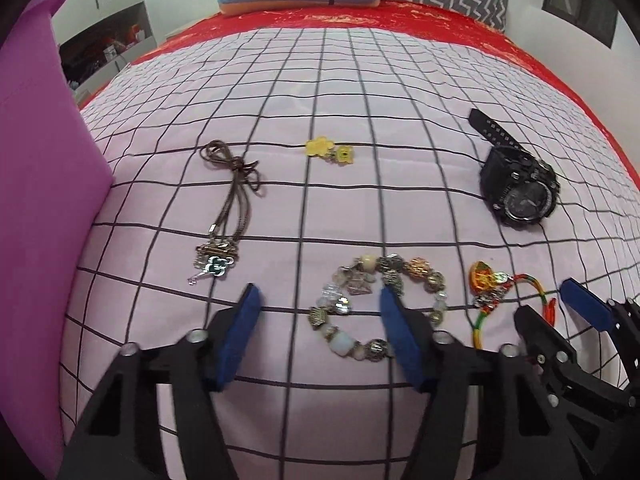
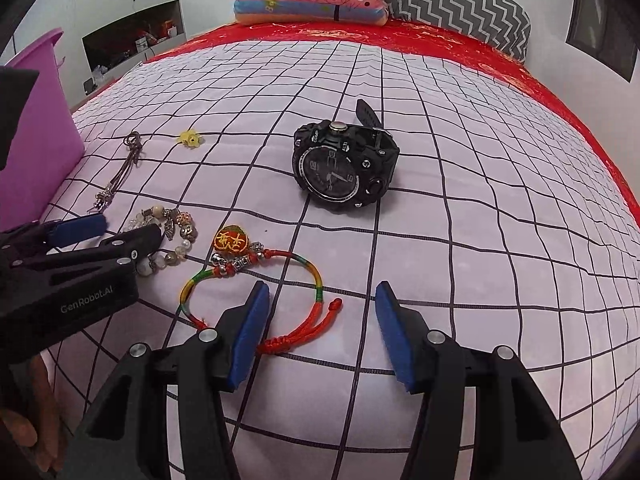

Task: Organize jewelry
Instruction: 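Grasp the red string bracelet with the right tool while the left tool grasps the beaded charm bracelet, then carry both held bracelets up and over into the purple basin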

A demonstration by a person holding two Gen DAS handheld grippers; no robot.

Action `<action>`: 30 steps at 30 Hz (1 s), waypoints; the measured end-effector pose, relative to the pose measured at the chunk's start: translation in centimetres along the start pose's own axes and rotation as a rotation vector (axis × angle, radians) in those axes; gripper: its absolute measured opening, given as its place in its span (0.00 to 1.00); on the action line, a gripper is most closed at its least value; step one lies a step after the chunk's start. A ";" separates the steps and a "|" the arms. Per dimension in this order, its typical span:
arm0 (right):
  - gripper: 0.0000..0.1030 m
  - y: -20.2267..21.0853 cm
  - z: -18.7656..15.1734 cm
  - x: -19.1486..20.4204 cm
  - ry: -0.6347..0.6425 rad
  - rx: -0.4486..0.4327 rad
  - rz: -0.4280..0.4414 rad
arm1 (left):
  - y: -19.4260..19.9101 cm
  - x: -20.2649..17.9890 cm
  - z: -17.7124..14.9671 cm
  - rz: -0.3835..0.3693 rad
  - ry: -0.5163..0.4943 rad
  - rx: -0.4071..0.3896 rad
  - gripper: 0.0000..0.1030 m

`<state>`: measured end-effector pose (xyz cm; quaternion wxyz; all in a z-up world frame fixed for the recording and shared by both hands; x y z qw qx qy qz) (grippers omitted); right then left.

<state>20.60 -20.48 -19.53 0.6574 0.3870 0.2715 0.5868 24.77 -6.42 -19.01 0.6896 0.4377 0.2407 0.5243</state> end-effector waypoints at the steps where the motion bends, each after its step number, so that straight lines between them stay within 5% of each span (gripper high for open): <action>1: 0.44 0.0 0.0 0.1 0.005 0.001 0.005 | 0.1 -0.5 0.0 -0.004 -0.012 -0.001 0.38; 5: 0.25 0.0 -0.2 0.8 0.028 0.002 0.013 | 0.1 -1.4 0.3 -0.037 -0.010 0.006 0.16; 7: 0.04 -0.1 -0.2 0.9 0.023 0.011 0.025 | 0.1 -1.4 0.4 -0.053 0.001 0.011 0.15; 14: 0.04 0.5 0.2 0.4 -0.075 0.033 0.114 | 0.7 -1.1 0.1 -0.127 0.040 0.021 0.15; 30: 0.04 6.9 -0.1 1.6 -0.066 -0.036 0.146 | 7.2 -1.6 -0.7 -0.192 0.036 -0.054 0.14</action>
Point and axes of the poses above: each gripper's, at about its wrist camera, not at the fingertips, and y roughly against the way its jaws point, x to its left, z to its top, the point moved 10 cm from there along -y, roughly the way its jaws point, and after that the axes turned 13 degrees about -y, right-handed, at the moved point
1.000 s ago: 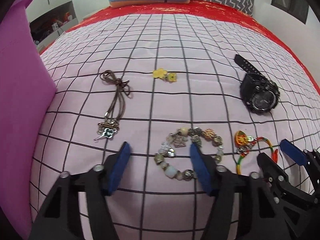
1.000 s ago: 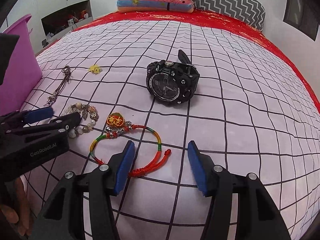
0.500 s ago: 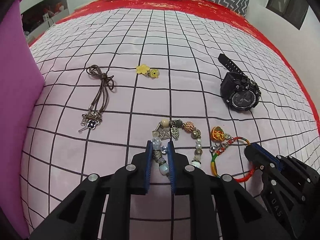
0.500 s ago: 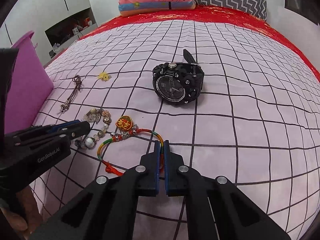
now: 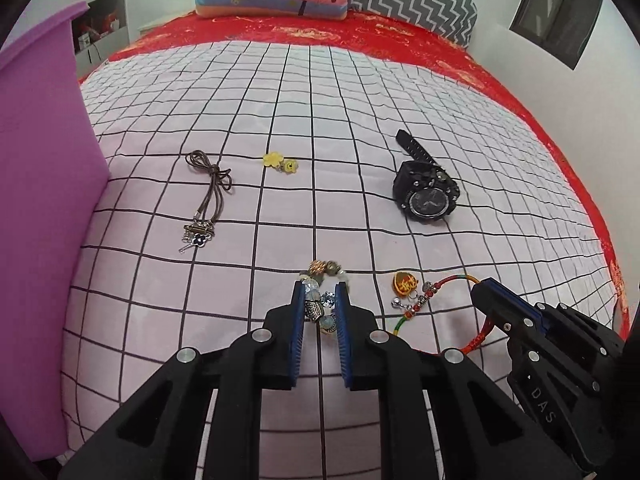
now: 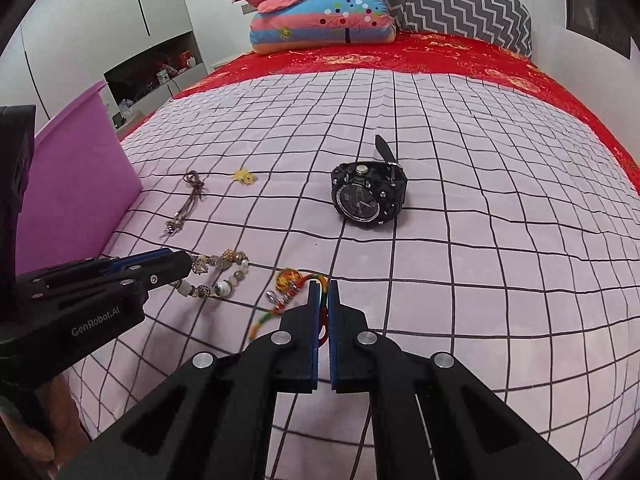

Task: Organize jewelry
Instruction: 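Carry both held bracelets up and over into the purple basin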

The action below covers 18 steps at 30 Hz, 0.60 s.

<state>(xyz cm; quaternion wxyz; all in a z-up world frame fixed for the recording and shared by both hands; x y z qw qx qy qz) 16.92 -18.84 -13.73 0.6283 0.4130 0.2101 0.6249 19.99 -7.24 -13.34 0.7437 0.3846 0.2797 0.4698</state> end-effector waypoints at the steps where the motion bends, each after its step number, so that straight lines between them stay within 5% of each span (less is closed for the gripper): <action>1: 0.04 0.4 0.0 0.2 0.002 -0.003 0.000 | 0.4 0.0 -0.1 -0.002 0.002 -0.001 0.14; 18: 0.04 6.7 0.6 4.9 0.012 -0.044 0.076 | 8.7 2.2 -0.1 0.047 0.022 -0.066 0.14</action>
Point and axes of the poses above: each gripper's, at about its wrist camera, not at the fingertips, and y roughly against the way its jaws point, x to its left, z to its top, the point moved 10 cm from there along -y, roughly the way its jaws point, and after that the axes turned 13 degrees about -y, right-handed, at the moved point
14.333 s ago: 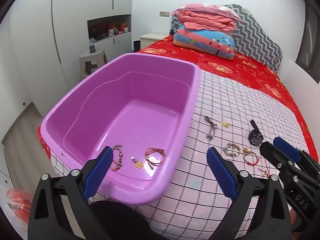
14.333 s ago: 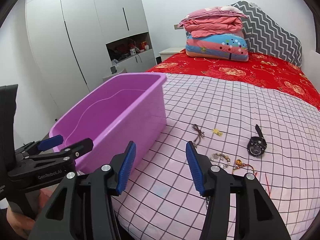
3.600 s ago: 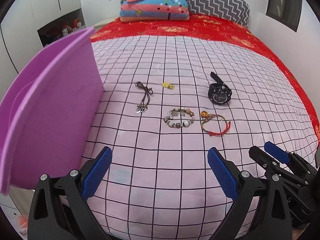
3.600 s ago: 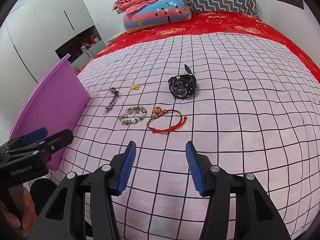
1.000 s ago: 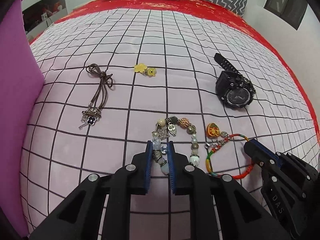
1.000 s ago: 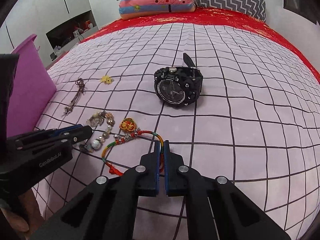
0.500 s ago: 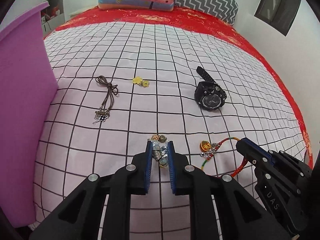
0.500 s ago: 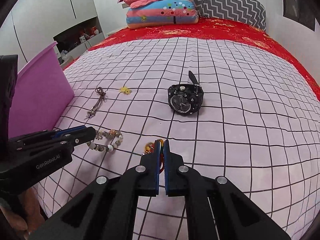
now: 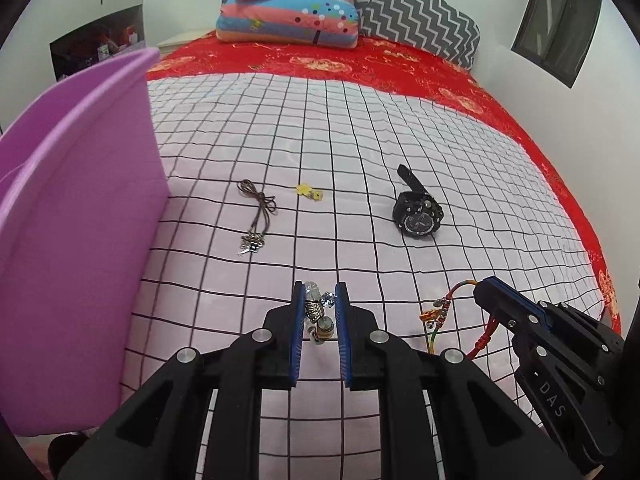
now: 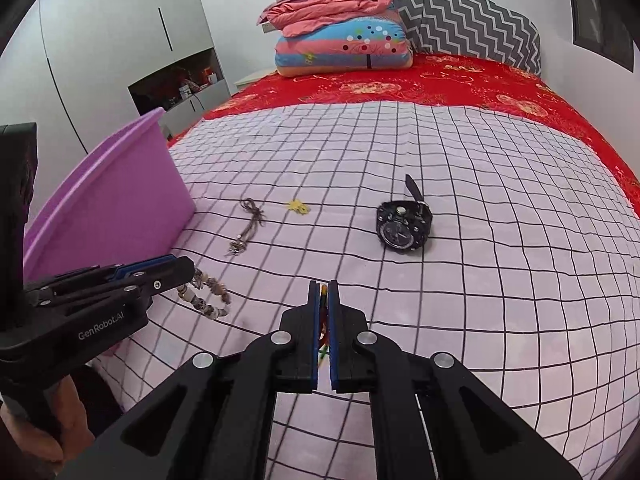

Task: Organize jewelry
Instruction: 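Carry both held bracelets up and over into the purple basin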

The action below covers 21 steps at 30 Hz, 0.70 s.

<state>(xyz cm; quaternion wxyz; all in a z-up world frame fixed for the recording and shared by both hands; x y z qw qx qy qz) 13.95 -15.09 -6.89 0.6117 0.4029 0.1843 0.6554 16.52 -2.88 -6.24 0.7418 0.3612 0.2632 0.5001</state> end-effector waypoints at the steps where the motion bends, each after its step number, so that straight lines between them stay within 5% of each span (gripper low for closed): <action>1: 0.04 0.4 0.2 0.6 0.005 -0.006 0.006 | 0.4 0.1 0.1 0.002 0.002 -0.006 0.14; 21: 0.04 6.6 5.5 15.8 0.154 -0.106 0.204 | 13.7 10.3 4.9 0.161 0.078 -0.180 0.15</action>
Point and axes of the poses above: each gripper's, at about its wrist camera, not at the fingertips, and y roughly against the way its jaws point, x to its left, z to its top, the point moved 10 cm from there along -y, roughly the way its jaws point, and after that the axes turned 13 degrees about -y, right-handed, at the moved point
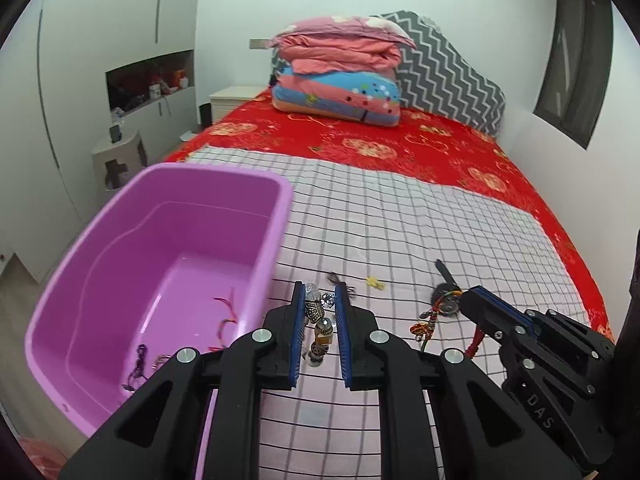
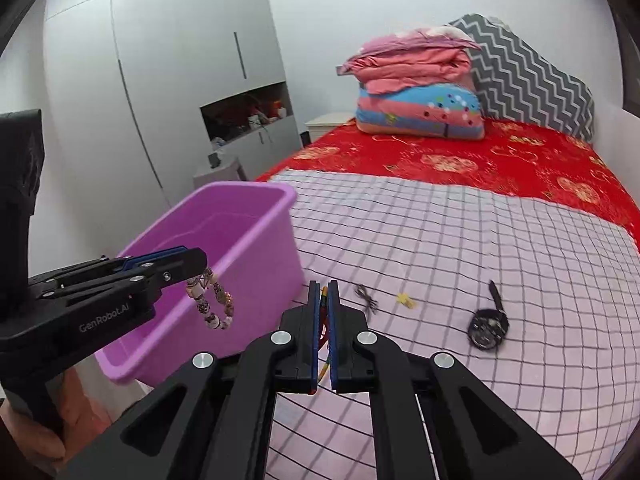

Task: Organize jewelry
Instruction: 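Carry both held bracelets up and over into the purple basin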

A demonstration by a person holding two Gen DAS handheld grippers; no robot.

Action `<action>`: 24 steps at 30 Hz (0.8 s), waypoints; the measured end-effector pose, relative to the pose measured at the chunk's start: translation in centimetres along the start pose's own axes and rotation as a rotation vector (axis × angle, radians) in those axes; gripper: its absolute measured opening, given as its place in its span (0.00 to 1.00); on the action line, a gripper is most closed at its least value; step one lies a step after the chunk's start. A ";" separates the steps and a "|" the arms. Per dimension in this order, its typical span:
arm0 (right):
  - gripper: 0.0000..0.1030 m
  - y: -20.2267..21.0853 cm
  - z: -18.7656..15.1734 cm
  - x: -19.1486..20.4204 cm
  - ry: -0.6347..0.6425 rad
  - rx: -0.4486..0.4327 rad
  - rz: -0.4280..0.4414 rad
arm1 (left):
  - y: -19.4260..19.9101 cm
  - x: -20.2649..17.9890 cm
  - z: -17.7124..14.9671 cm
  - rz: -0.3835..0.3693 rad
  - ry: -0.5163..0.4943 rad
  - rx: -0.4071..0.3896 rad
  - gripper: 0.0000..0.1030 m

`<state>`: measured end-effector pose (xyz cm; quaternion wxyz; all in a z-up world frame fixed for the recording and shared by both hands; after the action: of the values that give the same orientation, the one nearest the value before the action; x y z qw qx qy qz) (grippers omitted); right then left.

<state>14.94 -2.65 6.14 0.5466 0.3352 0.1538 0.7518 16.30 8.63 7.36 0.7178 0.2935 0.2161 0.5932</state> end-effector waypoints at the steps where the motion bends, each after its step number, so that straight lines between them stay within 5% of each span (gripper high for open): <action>1: 0.04 -0.2 0.2 0.9 0.010 -0.001 0.010 | 0.2 0.7 0.0 0.009 0.004 -0.002 0.15; 15: 0.04 -3.8 1.9 12.2 0.119 0.011 0.143 | 1.8 12.4 -1.8 0.134 0.129 0.001 0.15; 24: 0.04 -7.2 1.8 16.6 0.153 0.046 0.176 | 0.5 16.5 -4.4 0.154 0.180 0.052 0.15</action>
<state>18.39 14.99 8.69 0.4574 0.3014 0.1822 0.8165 16.39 25.57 5.15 0.6402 0.2732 0.2717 0.6646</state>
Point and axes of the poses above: each gripper's, at about its wrist camera, not at the fingertips, and y roughly against the way its jaws point, x to its left, z to its top, the point moved 10 cm from there along -y, roughly the way its jaws point, and after that the axes turned 13 degrees about -y, right-handed, at the moved point
